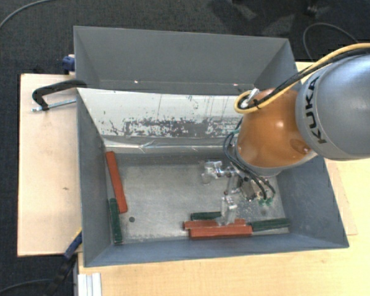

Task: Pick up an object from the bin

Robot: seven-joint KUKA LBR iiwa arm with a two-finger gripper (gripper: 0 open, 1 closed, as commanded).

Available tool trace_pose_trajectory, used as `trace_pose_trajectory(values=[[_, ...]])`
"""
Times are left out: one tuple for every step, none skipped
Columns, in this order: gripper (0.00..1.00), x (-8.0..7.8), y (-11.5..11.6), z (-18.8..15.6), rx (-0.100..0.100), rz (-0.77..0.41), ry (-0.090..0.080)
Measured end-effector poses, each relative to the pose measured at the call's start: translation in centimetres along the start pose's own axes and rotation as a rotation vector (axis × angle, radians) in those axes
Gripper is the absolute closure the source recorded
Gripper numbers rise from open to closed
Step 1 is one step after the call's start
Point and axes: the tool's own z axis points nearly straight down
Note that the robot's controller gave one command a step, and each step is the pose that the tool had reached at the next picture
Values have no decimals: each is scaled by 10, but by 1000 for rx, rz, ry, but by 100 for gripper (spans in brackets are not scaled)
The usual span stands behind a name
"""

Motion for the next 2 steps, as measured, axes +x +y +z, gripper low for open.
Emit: trace_pose_trajectory(values=[[0,17,14,39,-1,-48,7],[100,15,14,38,0,-47,2]])
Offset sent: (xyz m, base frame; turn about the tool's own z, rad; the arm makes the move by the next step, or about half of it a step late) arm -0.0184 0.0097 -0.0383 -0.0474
